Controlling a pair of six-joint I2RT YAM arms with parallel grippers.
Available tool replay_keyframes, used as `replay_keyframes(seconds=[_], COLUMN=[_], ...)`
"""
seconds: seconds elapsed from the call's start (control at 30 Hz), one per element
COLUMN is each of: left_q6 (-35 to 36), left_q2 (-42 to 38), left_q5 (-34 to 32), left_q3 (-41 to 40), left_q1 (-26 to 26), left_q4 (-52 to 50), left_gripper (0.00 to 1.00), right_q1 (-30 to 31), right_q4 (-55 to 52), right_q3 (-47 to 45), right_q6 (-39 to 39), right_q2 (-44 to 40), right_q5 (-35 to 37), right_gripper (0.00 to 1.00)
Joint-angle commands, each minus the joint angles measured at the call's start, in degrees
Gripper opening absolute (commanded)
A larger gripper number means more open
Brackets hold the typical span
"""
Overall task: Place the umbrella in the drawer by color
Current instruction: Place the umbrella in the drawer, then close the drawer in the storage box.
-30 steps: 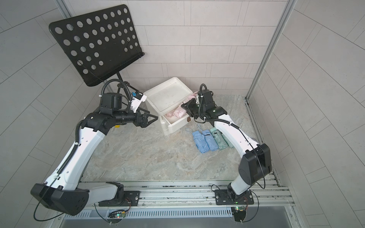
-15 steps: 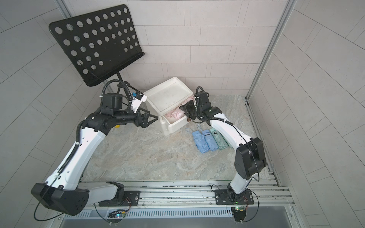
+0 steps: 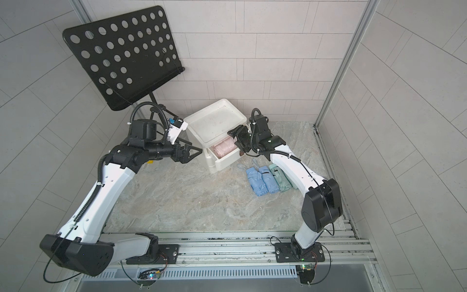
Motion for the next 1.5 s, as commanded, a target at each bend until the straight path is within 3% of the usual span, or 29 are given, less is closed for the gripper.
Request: replay_keyframes(seconds=[0.0, 0.27, 0.4, 0.77, 0.9, 1.2, 1.47], left_q6=[0.4, 1.8, 2.9, 8.9, 11.3, 13.9, 14.8], left_q2=[-0.8, 4.5, 10.9, 30.4, 36.9, 47.9, 51.9], left_q5=[-1.0, -9.9, -12.9, -22.5, -23.7, -19.0, -14.0], left_q3=[0.5, 8.2, 15.6, 37.3, 43.2, 54.8, 57.4], left_q1=[-0.1, 1.9, 3.6, 6.2, 6.7, 7.7, 8.5], left_q4=[1.1, -4.2, -7.6, -9.7, -9.3, -11.2, -12.1], left_gripper=[0.95, 0.95, 0.95, 0.95, 0.95, 0.95, 0.93], right_q1=[0.1, -0.1, 0.0, -0.1, -0.1, -0.2, -0.6], right_q4=[-1.8, -5.8, -9.6, -15.8, -14.3, -9.9, -0.8], right_q3=[1.4, 4.9, 6.1, 2.7, -0.7, -7.9, -18.9], right_q6=[-2.2, -15.0, -24.6, -39.6, -41.0, -40.9, -38.0], right_q2=[-3.9, -6.6, -8.3, -12.8, -14.4, -16.7, -21.3], right_q5=[2.4, 4.5, 6.0, 9.9, 10.8, 11.1, 11.4], right_gripper=[0.68, 0.73, 0.76, 0.78, 0.78, 0.78, 0.74])
